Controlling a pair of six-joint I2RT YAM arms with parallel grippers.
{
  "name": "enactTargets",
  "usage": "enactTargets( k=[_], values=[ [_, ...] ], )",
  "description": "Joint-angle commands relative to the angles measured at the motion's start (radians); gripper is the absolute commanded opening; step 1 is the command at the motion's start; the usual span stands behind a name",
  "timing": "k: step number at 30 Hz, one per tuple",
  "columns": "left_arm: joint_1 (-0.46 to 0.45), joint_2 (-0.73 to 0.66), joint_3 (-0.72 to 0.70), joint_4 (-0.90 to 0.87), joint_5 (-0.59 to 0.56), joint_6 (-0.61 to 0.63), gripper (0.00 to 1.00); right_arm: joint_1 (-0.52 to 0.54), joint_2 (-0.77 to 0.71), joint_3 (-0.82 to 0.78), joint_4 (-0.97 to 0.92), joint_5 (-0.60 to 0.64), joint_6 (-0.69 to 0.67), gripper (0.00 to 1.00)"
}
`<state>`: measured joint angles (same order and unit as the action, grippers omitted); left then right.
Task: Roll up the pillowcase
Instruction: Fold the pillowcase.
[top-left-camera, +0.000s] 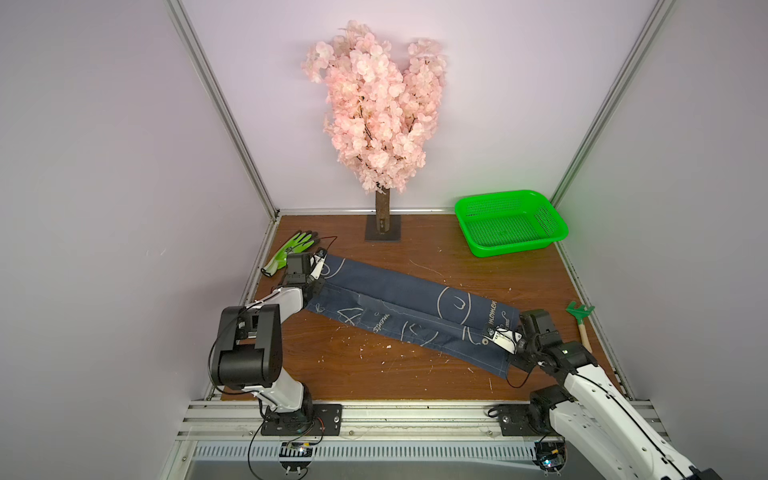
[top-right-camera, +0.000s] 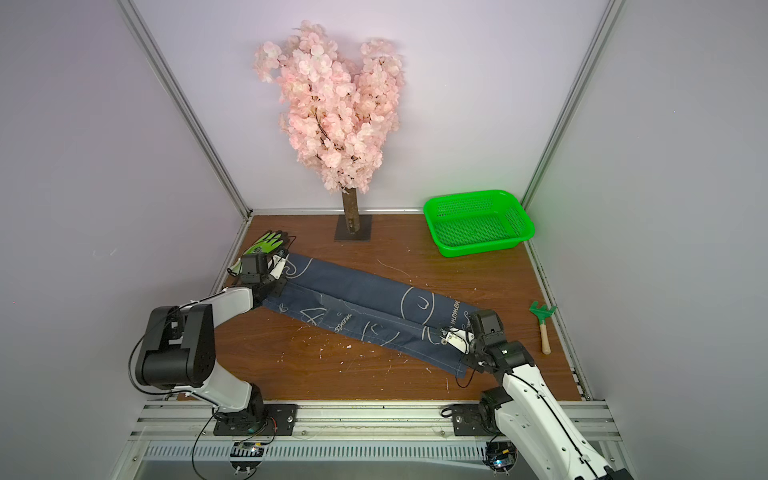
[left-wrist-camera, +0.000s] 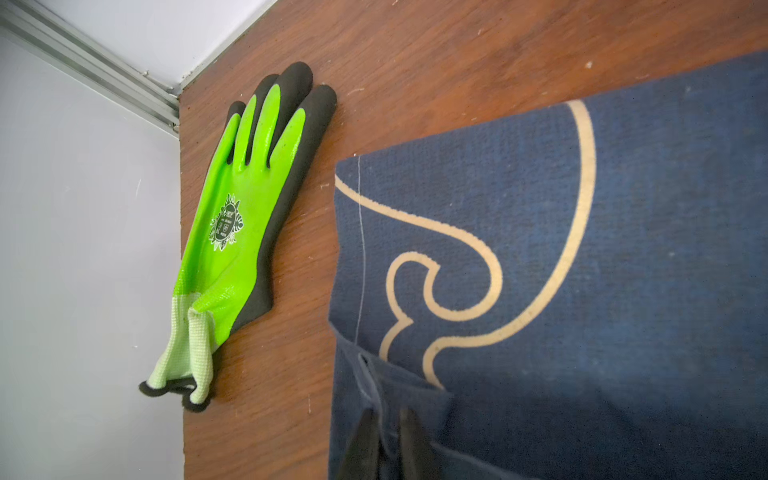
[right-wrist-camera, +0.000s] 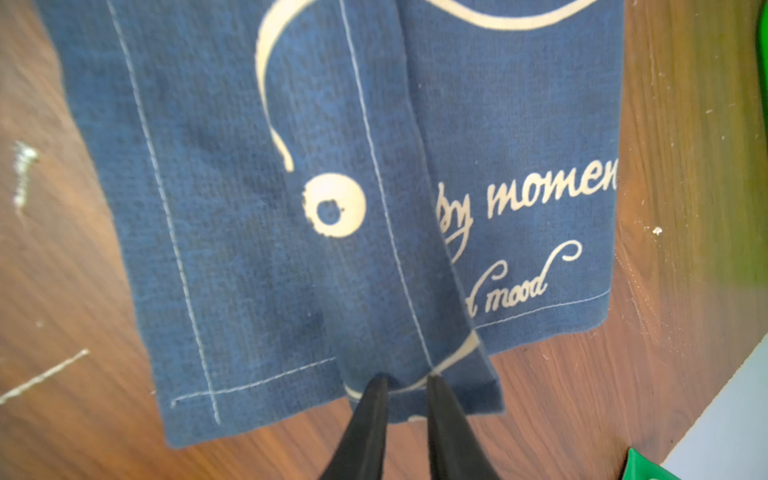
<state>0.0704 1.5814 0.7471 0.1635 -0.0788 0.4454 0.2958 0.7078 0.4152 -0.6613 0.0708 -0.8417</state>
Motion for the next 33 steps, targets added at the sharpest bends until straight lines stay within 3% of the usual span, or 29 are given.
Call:
enactTargets(
  k=[1,4,14,24,30,33],
  values=[
    [0.011,-0.038,-0.027,0.014,-0.067,-0.003,0.16,0.011,-0.009,0.011,-0.045,0.021,-0.009,0.26],
    [0.012,-0.062,-0.041,0.019,-0.078,-0.001,0.22,0.015,-0.011,0.018,-0.064,0.021,-0.015,0.28],
    [0.016,-0.158,-0.072,0.002,-0.133,-0.006,0.3,0.021,-0.01,0.12,-0.123,0.05,-0.005,0.47],
    [0.038,-0.203,0.051,-0.172,-0.216,-0.119,0.4,0.021,0.002,0.222,-0.019,0.003,0.059,0.58],
    [0.067,-0.117,0.204,-0.411,-0.075,-0.37,0.46,0.026,0.031,0.23,0.137,-0.187,0.228,0.58],
    [0.074,-0.065,0.233,-0.477,0.069,-0.52,0.45,0.069,0.094,0.23,0.163,-0.229,0.276,0.57]
  ],
)
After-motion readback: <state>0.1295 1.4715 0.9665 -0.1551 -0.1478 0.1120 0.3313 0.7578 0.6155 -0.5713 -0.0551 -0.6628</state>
